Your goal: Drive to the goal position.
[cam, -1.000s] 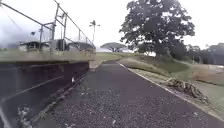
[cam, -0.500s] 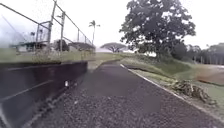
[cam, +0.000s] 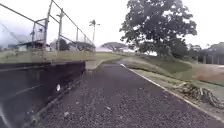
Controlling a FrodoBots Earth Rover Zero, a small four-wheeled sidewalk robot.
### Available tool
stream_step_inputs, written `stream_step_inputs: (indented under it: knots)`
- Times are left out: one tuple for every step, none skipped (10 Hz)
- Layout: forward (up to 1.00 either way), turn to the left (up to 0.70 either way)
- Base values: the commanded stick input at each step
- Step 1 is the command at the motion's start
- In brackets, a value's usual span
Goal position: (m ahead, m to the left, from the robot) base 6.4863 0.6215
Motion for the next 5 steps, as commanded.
stream_step_inputs:
  knots:
    - [0.70, 0.00]
    - [0.70, 0.00]
    - [0.70, 0.00]
    - [0.70, 0.00]
    - [0.70, 0.00]
